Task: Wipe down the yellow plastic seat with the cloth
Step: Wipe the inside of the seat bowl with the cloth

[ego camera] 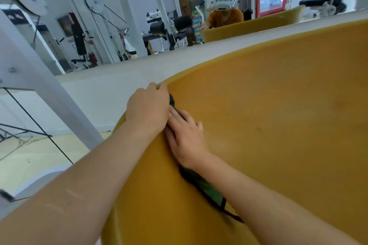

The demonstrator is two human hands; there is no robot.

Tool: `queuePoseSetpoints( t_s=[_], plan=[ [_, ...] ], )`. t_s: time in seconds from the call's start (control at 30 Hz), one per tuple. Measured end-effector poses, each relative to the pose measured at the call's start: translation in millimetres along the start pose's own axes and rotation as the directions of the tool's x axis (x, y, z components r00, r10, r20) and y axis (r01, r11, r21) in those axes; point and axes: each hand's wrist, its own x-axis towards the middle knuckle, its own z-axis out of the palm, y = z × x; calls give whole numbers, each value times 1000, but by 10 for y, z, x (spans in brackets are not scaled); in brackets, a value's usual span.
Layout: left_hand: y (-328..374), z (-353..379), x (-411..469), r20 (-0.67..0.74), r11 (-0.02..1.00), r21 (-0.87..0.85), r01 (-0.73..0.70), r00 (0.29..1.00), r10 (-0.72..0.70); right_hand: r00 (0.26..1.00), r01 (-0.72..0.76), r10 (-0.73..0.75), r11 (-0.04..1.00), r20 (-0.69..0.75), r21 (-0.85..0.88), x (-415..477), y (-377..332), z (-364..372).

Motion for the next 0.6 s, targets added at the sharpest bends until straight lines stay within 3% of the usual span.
queuePoseSetpoints(
  t_s=[0.07, 0.13, 0.2, 0.27, 0.33, 0.4, 0.43, 0.5, 0.57, 0.6],
  plan=[
    [17, -32, -25, 7, 1000, -8, -22, 1000, 22, 977, -212, 208, 970, -48, -116, 139, 553, -98],
    [45, -52, -41, 11, 999, -3, -38, 999, 38, 858, -511, 501, 854, -114, -99, 206, 969, -252],
    [50, -52, -31, 6, 999, 23, -37, 999, 37, 776, -628, 622, 777, -111, -37, 176, 928, -259],
    [64, -37, -35, 25, 999, 36, -27, 999, 26, 841, -540, 540, 841, -31, -28, 7, 512, -117],
    [64, -22, -53, 55, 999, 48, -22, 998, 19, 969, -235, 237, 971, 75, -32, -338, 29, 7],
    [89, -25, -71, 93, 997, 69, -28, 995, 22, 979, 3, -1, 1000, 205, -10, -639, 6, -65],
    [116, -22, -67, 113, 995, 86, -41, 993, 32, 968, 37, -23, 998, 252, -52, -717, 223, -182],
    [163, 1, -71, 158, 988, 141, -64, 987, 42, 938, -110, 184, 962, 293, -251, -862, 920, -438],
    [210, 42, -80, 198, 962, 258, -92, 979, 41, 843, -427, 517, 810, 147, -401, -940, 1622, -780],
    [225, 59, -76, 215, 944, 311, -108, 976, 40, 769, -573, 638, 718, 45, -395, -945, 1824, -906]
  ],
)
